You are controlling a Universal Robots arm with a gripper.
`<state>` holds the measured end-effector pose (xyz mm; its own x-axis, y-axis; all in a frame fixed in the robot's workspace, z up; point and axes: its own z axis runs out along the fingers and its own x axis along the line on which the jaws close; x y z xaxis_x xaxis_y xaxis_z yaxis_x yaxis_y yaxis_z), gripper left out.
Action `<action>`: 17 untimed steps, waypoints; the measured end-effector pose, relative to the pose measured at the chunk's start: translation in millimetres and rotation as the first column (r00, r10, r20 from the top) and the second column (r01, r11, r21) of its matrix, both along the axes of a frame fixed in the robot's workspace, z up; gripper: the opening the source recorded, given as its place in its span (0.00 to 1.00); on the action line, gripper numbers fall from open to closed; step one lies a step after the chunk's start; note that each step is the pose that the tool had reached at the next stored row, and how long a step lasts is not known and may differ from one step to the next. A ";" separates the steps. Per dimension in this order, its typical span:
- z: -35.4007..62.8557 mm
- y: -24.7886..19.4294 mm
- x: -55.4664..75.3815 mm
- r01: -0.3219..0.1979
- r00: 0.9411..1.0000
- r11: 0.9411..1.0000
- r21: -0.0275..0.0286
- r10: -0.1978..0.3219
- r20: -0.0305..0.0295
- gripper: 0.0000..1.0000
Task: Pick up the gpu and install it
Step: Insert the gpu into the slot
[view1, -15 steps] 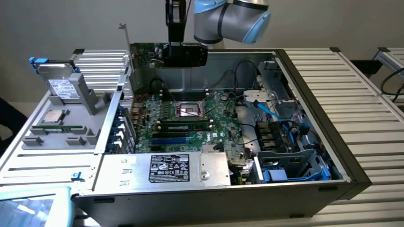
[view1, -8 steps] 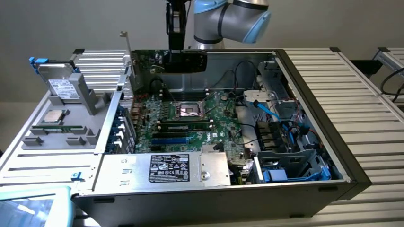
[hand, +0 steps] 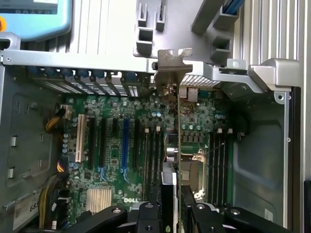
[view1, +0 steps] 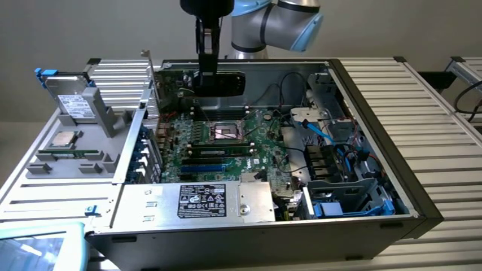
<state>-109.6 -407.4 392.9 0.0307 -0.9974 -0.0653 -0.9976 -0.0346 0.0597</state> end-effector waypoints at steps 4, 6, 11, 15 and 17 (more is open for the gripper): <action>-6.6 -12.7 -2.5 0.000 1.000 1.000 0.010 0.000 0.000 0.28; -10.3 -19.6 -2.9 0.000 1.000 1.000 0.014 0.000 0.000 0.28; -19.3 -33.8 -2.9 0.000 1.000 1.000 0.021 0.000 0.000 0.28; -26.6 -37.1 -3.0 0.002 1.000 1.000 0.021 -0.002 0.000 0.28; -30.2 -37.2 -2.9 0.004 1.000 1.000 0.021 -0.004 0.000 0.28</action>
<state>-112.4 -444.6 362.7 0.0267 -0.9959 -0.0867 -0.9977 -0.0319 0.0590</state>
